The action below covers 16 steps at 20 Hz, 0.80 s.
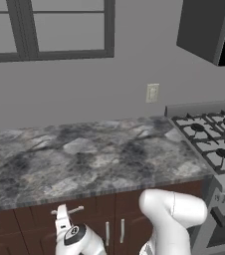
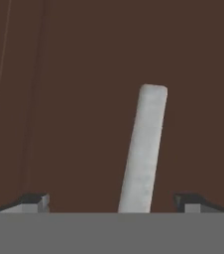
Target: Take the tongs from the drawer on the left and place them on the dining counter next to the tray containing the hot dog.
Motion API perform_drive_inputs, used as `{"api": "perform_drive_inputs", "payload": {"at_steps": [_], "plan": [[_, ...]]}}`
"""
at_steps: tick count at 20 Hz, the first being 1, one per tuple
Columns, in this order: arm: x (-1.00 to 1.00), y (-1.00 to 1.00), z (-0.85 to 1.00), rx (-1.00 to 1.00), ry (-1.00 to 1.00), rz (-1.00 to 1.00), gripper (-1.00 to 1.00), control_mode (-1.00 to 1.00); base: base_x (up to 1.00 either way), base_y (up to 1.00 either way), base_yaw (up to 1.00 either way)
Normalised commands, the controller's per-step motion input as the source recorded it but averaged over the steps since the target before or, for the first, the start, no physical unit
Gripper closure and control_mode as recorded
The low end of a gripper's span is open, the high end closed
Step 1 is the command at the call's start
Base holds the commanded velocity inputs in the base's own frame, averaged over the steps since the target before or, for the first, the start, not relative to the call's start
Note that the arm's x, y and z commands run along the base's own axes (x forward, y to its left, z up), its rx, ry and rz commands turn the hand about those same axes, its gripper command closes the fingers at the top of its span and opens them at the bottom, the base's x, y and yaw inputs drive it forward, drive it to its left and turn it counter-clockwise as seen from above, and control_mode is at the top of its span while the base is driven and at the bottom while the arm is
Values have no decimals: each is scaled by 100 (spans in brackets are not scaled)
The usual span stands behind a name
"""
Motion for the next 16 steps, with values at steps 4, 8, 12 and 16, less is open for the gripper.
{"api": "perform_drive_inputs", "payload": {"at_steps": [4, 8, 12, 16], "plan": [[28, 25, -49, -4, -1, -1, -100, -100, 0, 0, 0], [35, 17, -12, 0, -4, -2, -100, -100, 0, 0, 0], [19, 3, 1, 0, -1, -2, -100, -100, 0, 0, 0], [-1, 4, 27, 0, -6, 0, -100, -100, 0, 0, 0]]}}
